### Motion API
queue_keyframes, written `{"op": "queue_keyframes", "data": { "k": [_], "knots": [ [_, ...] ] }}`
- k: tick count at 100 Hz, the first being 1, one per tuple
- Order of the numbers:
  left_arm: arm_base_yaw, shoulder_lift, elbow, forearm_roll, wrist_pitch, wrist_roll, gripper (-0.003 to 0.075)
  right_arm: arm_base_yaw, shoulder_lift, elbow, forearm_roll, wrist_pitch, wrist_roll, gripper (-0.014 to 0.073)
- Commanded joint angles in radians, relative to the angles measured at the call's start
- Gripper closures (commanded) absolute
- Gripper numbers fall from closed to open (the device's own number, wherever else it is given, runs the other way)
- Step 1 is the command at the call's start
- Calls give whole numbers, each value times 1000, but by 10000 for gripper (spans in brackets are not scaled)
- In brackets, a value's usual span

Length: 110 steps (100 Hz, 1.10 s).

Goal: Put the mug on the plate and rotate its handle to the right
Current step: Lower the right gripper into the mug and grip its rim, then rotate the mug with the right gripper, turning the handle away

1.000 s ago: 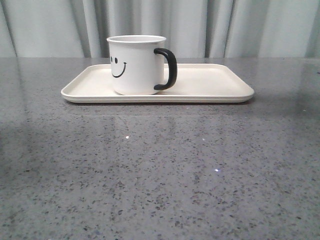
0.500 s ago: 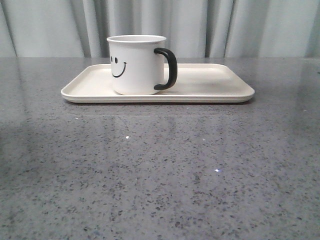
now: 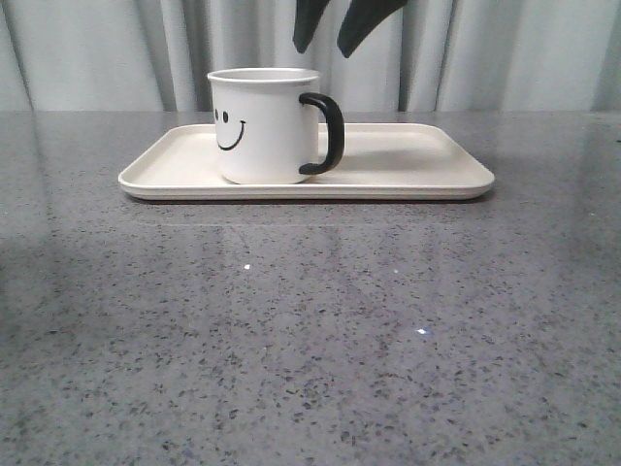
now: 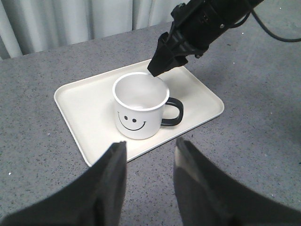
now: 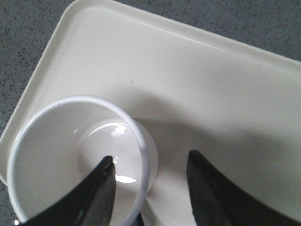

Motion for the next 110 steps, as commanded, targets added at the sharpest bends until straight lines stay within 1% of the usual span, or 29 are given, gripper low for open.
{"op": "queue_keyframes", "data": {
  "k": [1,42,49,67,77,78,79,84,91,95,110],
  "knots": [
    [-3,-2,-27,-20,-80,-10,480,0,-43,-38,17,-42,1,224],
    [-3,-2,-27,-20,-92,-10,480,0,8,-38,53,-54,1,231],
    [-3,-2,-27,-20,-94,-10,480,0,8,-38,50,-57,1,270],
    [-3,-2,-27,-20,-97,-10,480,0,19,-38,49,-57,1,404],
    [-3,-2,-27,-20,-100,-10,480,0,19,-38,49,-62,1,502],
    [-3,-2,-27,-20,-101,-10,480,0,19,-38,49,-62,1,526],
    [-3,-2,-27,-20,-101,-10,480,0,19,-38,49,-62,1,526],
    [-3,-2,-27,-20,-105,-10,480,0,19,-38,49,-62,1,587],
    [-3,-2,-27,-20,-105,-10,480,0,19,-38,50,-61,1,650],
    [-3,-2,-27,-20,-105,-10,480,0,19,-38,50,-61,1,668],
    [-3,-2,-27,-20,-105,-10,480,0,19,-49,44,-37,-6,662]
  ]
}}
